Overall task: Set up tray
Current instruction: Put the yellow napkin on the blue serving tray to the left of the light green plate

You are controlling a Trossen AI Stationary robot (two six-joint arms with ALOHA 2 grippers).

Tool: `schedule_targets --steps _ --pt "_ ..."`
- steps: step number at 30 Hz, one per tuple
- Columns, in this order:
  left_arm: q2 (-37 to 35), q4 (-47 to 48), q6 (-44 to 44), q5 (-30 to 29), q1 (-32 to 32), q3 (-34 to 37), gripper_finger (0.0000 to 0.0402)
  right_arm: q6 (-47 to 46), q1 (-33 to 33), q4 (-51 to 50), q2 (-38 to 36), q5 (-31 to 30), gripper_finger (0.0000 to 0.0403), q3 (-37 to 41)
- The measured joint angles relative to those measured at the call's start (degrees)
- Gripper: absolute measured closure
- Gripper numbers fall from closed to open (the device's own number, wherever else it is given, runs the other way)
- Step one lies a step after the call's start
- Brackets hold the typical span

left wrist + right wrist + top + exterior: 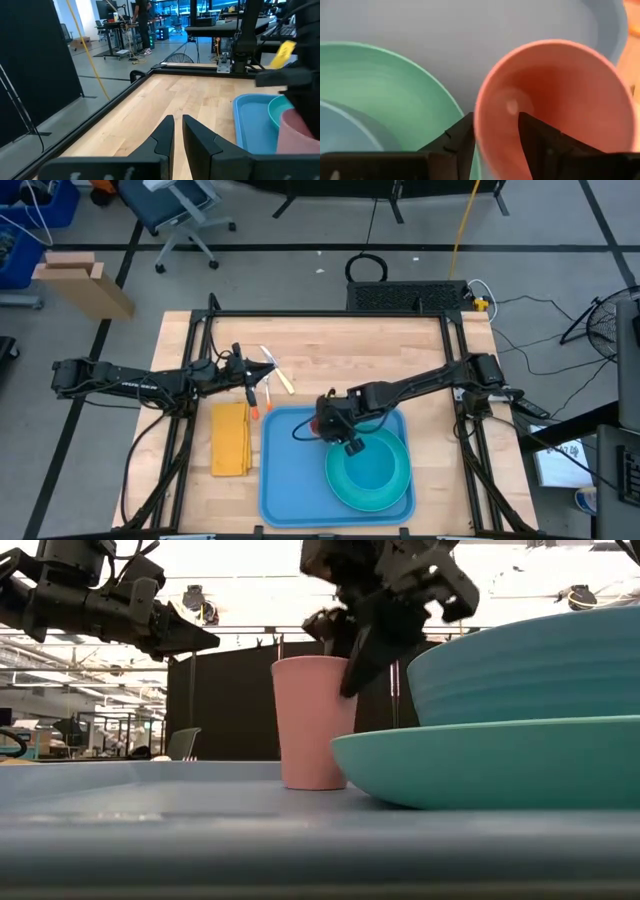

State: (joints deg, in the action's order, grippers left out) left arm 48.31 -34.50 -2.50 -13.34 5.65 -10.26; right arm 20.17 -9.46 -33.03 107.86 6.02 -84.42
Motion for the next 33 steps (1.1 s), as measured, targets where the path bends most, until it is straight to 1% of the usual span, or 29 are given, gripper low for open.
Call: schedule_targets --steps 7,13,16,20,21,23,26,30,33 --pt "0.0 0.0 -0.02 -0.02 0.0 0.0 0.036 -1.52 -1.35 -0.46 -4.69 -0.04 0.0257 -0.02" --pt "0.0 0.0 -0.03 -0.02 0.0 0.0 0.036 -2.28 -2.97 -1.02 -15.51 0.64 0.0263 -0.09" --pt "0.0 0.0 -0.04 -0.02 0.0 0.0 0.036 -2.4 -4.18 -1.92 -22.07 3.41 0.0289 -0.09" --pt "0.01 0.02 -0.02 -0.02 0.0 0.0 0.036 -3.2 -7.0 -1.97 -32.17 5.88 0.0357 1.65" --pt "0.0 0.02 0.04 -0.02 -0.02 0.0 0.036 -3.21 -8.03 -1.09 -35.33 5.99 0.0378 3.21" --pt "0.0 0.19 0.79 -0.02 -0.02 0.0 0.036 -3.4 -9.51 1.81 -41.07 5.8 0.0395 7.45" --pt "0.0 0.44 1.16 -0.02 -0.02 0.0 0.036 -6.73 -10.74 8.25 -50.48 1.22 0.0394 16.33" --pt "0.0 0.48 1.31 -0.03 -0.02 0.0 0.036 -9.83 -10.61 17.25 -62.64 -4.71 0.0401 30.05" --pt "0.01 0.49 1.31 -0.04 -0.02 0.0 0.036 -12.59 -10.16 21.64 -68.85 -7.71 0.0402 39.68"
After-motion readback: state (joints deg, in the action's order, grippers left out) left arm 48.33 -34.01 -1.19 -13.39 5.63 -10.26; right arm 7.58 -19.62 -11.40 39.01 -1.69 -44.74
